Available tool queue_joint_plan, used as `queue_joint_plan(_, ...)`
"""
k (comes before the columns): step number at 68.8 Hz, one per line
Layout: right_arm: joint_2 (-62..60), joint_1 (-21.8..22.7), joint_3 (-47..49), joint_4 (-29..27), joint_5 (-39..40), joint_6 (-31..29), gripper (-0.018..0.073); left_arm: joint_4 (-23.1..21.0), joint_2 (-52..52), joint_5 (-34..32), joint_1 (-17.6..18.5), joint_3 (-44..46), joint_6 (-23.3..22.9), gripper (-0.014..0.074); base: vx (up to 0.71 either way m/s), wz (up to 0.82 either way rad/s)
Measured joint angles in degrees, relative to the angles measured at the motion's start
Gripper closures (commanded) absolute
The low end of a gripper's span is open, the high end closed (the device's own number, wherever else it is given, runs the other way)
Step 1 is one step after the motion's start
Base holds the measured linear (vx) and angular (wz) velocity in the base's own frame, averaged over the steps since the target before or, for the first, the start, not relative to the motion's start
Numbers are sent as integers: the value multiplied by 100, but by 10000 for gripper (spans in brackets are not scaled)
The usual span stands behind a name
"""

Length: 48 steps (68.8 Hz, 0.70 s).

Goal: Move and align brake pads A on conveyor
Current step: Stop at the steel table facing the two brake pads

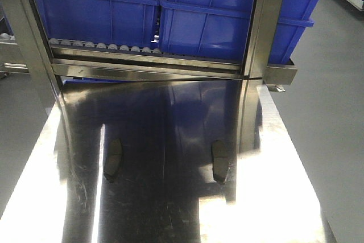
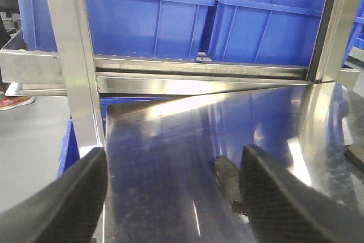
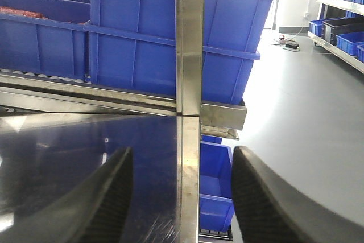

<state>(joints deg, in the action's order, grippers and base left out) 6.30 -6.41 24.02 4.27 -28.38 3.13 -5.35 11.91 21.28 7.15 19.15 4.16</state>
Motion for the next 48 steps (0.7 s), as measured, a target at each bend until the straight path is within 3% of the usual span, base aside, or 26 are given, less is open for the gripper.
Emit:
queue_joint_plan(38, 0, 0, 0, 0, 0, 0, 180, -146, 27, 5, 0, 0, -5, 114, 0, 0)
queue_joint_plan(48, 0, 0, 0, 0, 0, 0, 180, -146, 717, 170, 0, 143, -5, 114, 0, 0)
